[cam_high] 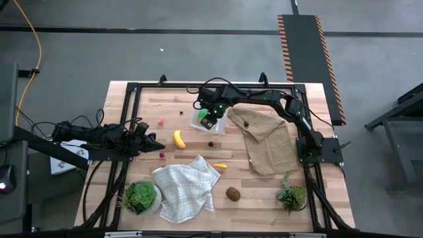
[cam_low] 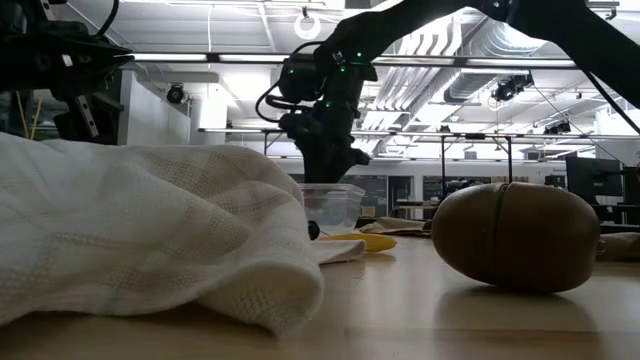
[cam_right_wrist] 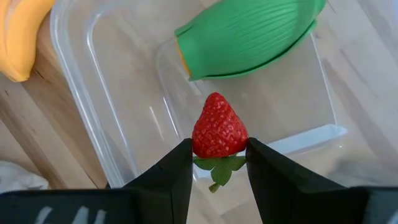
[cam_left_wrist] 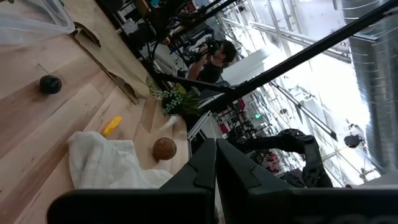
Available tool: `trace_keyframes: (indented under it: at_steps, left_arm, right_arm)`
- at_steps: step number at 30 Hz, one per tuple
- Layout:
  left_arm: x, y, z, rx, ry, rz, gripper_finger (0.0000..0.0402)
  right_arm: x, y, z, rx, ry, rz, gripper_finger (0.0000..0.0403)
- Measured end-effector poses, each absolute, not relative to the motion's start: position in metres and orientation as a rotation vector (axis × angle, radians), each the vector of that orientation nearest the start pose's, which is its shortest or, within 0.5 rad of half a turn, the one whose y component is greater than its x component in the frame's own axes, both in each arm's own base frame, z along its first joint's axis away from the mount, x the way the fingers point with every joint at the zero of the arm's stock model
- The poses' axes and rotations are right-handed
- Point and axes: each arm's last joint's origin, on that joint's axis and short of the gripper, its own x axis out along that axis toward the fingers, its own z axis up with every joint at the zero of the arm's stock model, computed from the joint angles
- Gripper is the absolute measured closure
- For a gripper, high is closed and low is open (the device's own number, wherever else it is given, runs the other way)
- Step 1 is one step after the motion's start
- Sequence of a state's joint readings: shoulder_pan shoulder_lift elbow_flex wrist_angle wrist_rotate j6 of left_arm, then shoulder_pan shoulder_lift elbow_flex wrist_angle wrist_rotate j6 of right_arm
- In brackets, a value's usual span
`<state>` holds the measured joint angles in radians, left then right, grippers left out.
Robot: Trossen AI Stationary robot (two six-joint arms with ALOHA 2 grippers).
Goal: Pick and placing Produce into tupperware
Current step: Put the red strawberry into the transparent bin, then put the blackberry into the transparent bin
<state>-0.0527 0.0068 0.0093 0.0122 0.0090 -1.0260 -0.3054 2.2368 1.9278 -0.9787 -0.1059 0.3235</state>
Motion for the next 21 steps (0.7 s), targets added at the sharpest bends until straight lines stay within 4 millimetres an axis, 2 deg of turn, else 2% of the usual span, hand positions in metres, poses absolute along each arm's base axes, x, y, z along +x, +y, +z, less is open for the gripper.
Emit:
trace_keyframes:
  at_steps: [11,18,21]
  left_arm:
    - [0.0974,-0.0054,0.1675,-1.026,0.019,-0.065,0.0401]
    - [0.0974,-0.0054,0.1674,-1.026,0.019,-0.065,0.0401]
    - [0.0974,-0.0054,0.1674,-1.026,0.018,-0.063,0.0401]
  right_arm:
    - [0.4405,-0.1383,0.201,0.538,1.229,-0.413,0.0236]
    - [0.441,-0.1385,0.2011,0.546,1.222,-0.417,0.0233]
    - [0.4442,-0.1395,0.2099,0.555,1.188,-0.422,0.0233]
